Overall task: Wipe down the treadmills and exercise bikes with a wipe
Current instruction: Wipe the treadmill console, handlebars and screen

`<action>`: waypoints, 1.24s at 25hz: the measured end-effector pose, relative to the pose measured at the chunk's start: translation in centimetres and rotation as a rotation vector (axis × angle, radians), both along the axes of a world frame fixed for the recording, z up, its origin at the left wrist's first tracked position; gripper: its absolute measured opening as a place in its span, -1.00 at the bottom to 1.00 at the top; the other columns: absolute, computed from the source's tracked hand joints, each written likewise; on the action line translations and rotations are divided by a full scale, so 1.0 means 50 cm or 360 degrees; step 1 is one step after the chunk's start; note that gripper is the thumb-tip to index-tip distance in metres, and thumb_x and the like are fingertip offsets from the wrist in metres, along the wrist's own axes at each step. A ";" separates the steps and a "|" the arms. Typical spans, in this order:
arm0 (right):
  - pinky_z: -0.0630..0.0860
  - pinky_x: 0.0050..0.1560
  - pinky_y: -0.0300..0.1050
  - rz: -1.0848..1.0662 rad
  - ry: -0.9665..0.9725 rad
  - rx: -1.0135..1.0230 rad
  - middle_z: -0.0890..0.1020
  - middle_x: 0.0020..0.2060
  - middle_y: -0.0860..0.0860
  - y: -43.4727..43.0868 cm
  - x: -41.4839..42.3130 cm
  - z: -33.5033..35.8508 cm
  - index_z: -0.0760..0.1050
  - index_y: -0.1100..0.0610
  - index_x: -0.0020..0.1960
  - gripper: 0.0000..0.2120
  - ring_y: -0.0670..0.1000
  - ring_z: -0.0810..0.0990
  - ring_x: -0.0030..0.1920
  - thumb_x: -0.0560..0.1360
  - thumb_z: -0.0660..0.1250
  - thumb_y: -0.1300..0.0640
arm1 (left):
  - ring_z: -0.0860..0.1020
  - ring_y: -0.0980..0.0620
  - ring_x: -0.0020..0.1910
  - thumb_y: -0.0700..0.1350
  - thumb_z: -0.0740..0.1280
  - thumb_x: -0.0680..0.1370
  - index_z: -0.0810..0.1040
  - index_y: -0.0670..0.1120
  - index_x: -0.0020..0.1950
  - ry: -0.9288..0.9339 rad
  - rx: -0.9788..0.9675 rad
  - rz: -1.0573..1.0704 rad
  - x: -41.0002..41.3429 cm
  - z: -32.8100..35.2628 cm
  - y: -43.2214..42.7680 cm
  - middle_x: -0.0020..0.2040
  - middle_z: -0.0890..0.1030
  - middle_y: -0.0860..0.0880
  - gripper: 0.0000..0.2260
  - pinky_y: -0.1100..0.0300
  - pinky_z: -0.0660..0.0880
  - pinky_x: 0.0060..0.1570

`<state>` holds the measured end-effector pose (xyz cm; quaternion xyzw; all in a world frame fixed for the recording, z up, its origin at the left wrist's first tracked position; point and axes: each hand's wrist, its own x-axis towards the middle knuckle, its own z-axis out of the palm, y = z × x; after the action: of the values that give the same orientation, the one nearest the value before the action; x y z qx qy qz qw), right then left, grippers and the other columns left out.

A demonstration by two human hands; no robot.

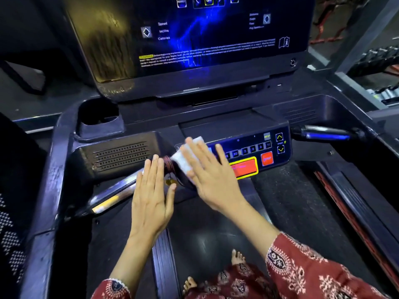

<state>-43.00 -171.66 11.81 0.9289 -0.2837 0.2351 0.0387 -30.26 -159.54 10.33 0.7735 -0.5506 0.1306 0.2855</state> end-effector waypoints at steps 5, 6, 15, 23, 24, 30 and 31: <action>0.00 0.51 0.08 -0.0203 -0.0170 0.0189 0.02 0.55 0.07 0.042 -0.011 -0.018 0.00 0.16 0.56 -0.50 0.10 -0.02 0.55 0.65 -0.04 0.07 | 0.14 -0.10 0.50 -0.01 0.10 0.60 0.21 -0.27 0.49 0.0090 -0.0022 -0.0026 -0.004 0.003 -0.008 0.50 0.21 -0.16 -0.48 0.10 -0.09 0.50; 0.01 0.51 0.08 -0.0083 -0.0150 0.0151 0.07 0.55 0.08 0.047 0.002 -0.013 0.05 0.16 0.55 -0.51 0.11 0.02 0.55 0.64 -0.02 0.09 | 0.14 -0.09 0.50 0.00 0.10 0.61 0.20 -0.26 0.49 0.0099 -0.0025 -0.0043 -0.004 0.004 -0.011 0.50 0.22 -0.16 -0.48 0.11 -0.09 0.50; 0.20 0.38 0.14 -0.0458 -0.0146 0.0043 0.56 0.11 0.15 -0.146 -0.099 0.033 0.49 0.26 0.23 -0.49 0.22 0.50 0.15 0.64 -0.08 -0.04 | 0.15 -0.13 0.49 -0.05 0.13 0.60 0.27 -0.29 0.46 0.0065 -0.0102 -0.0279 -0.039 0.042 -0.098 0.47 0.26 -0.22 -0.52 0.13 -0.08 0.50; -0.02 0.48 0.08 -0.0070 -0.0050 0.0102 0.22 0.51 0.11 -0.132 -0.139 0.009 0.19 0.08 0.52 -0.55 0.12 0.08 0.52 0.67 -0.12 0.02 | 0.31 -0.18 0.38 -0.11 0.15 0.58 0.44 -0.33 0.33 -0.0133 -0.0091 -0.0244 -0.123 0.062 -0.207 0.29 0.50 -0.26 -0.59 0.02 0.01 0.46; -0.05 0.49 0.03 -0.0058 -0.0044 0.0089 0.21 0.52 0.08 -0.149 -0.166 0.005 0.16 0.06 0.52 -0.55 0.08 0.09 0.53 0.67 -0.11 0.01 | 0.32 -0.18 0.37 -0.11 0.15 0.58 0.44 -0.33 0.33 -0.0137 -0.0087 -0.0255 -0.137 0.062 -0.221 0.29 0.50 -0.26 -0.59 0.02 0.02 0.46; -0.01 0.51 0.10 -0.0281 -0.0367 0.0493 0.06 0.55 0.12 -0.227 -0.256 -0.013 0.07 0.14 0.55 -0.55 0.06 -0.06 0.55 0.68 -0.05 0.12 | 0.31 -0.19 0.37 -0.09 0.16 0.58 0.43 -0.32 0.35 -0.0122 -0.0061 -0.0344 -0.225 0.067 -0.301 0.31 0.47 -0.27 -0.57 0.01 0.04 0.45; 0.00 0.52 0.07 -0.0118 -0.0361 0.0423 0.11 0.54 0.12 -0.216 -0.265 -0.026 0.13 0.18 0.54 -0.51 0.06 -0.02 0.55 0.62 0.09 0.26 | 0.31 -0.19 0.37 -0.09 0.16 0.57 0.43 -0.33 0.34 -0.0136 -0.0052 -0.0373 -0.240 0.068 -0.317 0.31 0.47 -0.28 -0.57 0.03 0.03 0.45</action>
<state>-56.24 -182.45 10.52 0.8822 -0.3487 0.2973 -0.1080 -42.27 -175.40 13.71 0.6927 -0.6468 0.1381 0.2875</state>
